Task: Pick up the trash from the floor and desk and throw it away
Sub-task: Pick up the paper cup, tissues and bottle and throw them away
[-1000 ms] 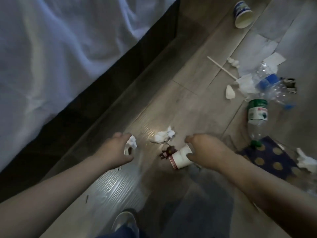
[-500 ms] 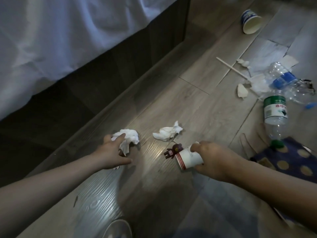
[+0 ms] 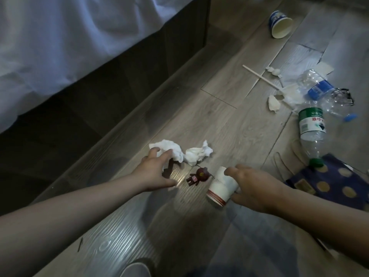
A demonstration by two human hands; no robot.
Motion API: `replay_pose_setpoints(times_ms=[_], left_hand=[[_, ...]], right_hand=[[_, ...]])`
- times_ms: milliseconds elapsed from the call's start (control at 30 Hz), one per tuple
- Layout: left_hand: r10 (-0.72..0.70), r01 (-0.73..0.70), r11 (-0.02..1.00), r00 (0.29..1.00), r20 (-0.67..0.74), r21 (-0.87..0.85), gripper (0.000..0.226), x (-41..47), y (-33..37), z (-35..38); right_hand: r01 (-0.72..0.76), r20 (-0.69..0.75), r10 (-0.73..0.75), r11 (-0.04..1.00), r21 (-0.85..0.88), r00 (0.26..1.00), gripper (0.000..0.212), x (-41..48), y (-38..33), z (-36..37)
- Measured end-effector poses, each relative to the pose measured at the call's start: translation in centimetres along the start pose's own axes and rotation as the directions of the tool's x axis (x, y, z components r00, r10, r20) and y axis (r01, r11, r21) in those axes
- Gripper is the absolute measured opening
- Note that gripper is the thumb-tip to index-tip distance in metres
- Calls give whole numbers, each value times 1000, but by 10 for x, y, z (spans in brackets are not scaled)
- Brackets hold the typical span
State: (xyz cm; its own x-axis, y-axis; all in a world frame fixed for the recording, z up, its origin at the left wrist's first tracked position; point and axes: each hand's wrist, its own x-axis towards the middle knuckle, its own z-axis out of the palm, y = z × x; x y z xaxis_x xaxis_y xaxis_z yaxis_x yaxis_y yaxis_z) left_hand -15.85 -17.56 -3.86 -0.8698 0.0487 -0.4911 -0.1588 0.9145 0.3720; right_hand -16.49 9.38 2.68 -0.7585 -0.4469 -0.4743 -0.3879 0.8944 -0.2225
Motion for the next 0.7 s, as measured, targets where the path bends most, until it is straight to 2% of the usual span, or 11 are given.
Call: replay_pose_setpoints(times_ms=[100, 200, 300, 500, 600, 700], left_hand=[[38, -39, 998, 999, 20, 45, 112, 15, 23, 4], [22, -28, 992, 999, 49, 126, 118, 32, 39, 12], [-12, -4, 981, 997, 80, 194, 118, 44, 48, 14], [2, -37, 969, 990, 143, 243, 117, 53, 55, 23], [3, -45, 958, 989, 147, 283, 107, 48, 57, 32], [-7, -10, 991, 992, 126, 132, 92, 45, 59, 27]], right_hand=[[-40, -14, 41, 998, 43, 999, 56, -1, 2, 0], [-126, -13, 128, 988, 94, 992, 45, -4, 9, 5], [-204, 58, 197, 966, 157, 979, 40, -8, 17, 12], [-175, 136, 141, 941, 290, 981, 46, -9, 23, 22], [-166, 170, 108, 909, 382, 980, 55, -4, 24, 24], [-161, 188, 77, 855, 492, 979, 65, 0, 26, 26]])
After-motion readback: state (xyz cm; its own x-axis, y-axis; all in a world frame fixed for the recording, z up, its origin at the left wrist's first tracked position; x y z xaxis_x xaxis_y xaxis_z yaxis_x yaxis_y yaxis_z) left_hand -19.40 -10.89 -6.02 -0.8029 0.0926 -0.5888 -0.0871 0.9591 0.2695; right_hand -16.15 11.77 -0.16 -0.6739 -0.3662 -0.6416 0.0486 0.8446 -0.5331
